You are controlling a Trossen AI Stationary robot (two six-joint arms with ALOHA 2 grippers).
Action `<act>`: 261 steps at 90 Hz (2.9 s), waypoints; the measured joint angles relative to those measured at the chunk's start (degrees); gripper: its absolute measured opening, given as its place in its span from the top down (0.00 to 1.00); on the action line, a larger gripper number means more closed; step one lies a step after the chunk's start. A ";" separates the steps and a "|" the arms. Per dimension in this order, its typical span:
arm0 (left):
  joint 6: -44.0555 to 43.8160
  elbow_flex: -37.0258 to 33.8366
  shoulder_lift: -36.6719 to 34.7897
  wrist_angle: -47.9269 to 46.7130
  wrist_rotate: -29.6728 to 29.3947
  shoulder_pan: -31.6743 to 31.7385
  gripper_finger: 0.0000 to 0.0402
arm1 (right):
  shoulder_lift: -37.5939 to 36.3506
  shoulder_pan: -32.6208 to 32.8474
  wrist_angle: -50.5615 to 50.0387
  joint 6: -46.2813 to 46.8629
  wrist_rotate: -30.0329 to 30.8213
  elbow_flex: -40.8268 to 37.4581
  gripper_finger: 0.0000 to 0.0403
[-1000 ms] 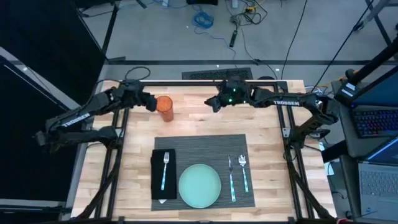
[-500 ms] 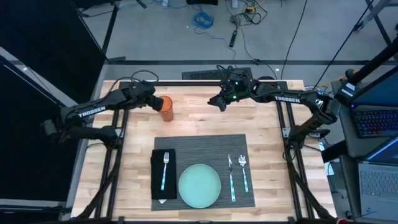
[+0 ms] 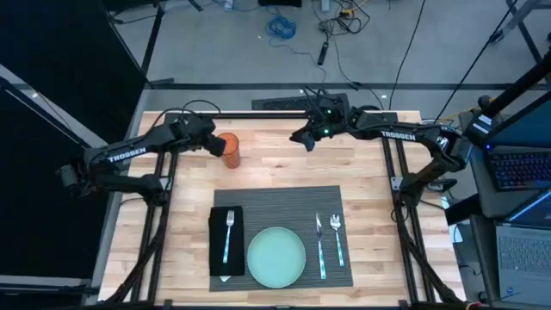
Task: Set table place
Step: Put the orange cup on the gray table mat
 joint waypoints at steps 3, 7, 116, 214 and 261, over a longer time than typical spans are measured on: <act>0.55 0.00 0.39 0.35 0.59 -0.18 0.74 | 0.00 0.00 0.00 0.00 0.09 0.00 0.68; 0.92 0.00 0.95 0.89 1.33 -0.47 0.74 | 0.00 0.02 -0.01 0.00 0.12 0.00 0.68; 5.63 0.57 3.28 27.22 5.73 -10.00 0.74 | 0.03 1.91 4.69 7.84 0.89 0.02 0.63; 3.86 -5.75 -8.33 13.83 -0.94 -10.84 0.74 | 18.12 10.39 -13.72 4.58 14.58 24.46 0.47; 5.69 -5.79 -8.33 16.77 -0.07 -10.84 0.74 | 21.37 10.99 -21.35 4.55 18.44 25.31 0.48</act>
